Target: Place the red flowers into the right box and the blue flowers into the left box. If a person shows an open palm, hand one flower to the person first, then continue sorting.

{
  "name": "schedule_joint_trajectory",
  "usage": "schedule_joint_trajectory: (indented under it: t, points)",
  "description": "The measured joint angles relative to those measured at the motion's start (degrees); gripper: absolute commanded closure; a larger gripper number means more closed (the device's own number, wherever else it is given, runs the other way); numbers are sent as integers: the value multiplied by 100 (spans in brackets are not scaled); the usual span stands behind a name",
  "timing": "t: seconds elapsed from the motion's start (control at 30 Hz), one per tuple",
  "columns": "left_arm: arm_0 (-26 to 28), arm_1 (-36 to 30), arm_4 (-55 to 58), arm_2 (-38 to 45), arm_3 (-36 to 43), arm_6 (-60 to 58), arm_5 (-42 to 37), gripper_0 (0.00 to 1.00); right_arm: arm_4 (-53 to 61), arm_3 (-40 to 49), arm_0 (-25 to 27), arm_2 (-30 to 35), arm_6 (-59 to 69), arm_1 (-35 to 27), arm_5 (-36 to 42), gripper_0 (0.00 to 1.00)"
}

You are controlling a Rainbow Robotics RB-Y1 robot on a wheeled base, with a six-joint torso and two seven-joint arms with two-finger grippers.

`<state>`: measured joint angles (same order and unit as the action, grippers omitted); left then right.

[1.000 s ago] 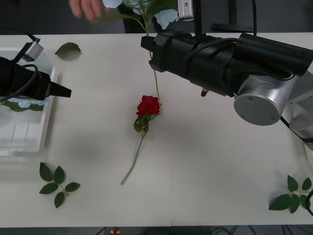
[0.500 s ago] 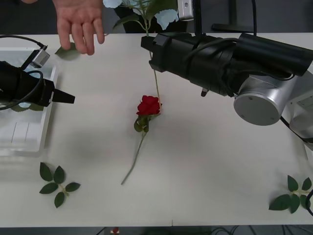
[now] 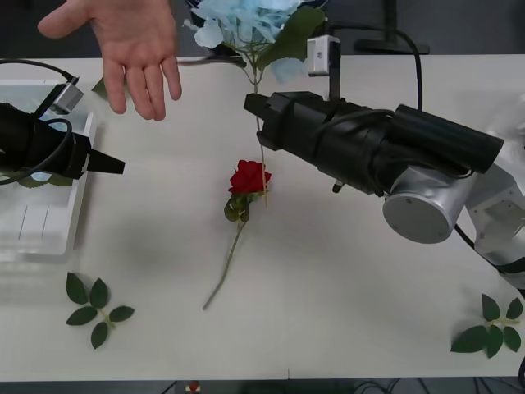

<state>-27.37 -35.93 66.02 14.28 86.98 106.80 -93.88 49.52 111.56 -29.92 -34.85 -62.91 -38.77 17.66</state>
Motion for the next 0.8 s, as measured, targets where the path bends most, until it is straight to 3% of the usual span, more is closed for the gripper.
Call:
schedule_joint_trajectory:
  t: [0.27, 0.6, 0.8]
  points:
    - [0, 0, 0, 0, 0, 0, 0, 0, -26, 3, -65, 214, 0, -96, 78, 100]
    - [0, 0, 0, 0, 0, 0, 0, 0, -560, -10, -1117, 708, 83, -551, 79, 100]
    - [0, 0, 0, 0, 0, 0, 0, 0, -1569, -455, -1816, 811, 1314, -369, 561, 100]
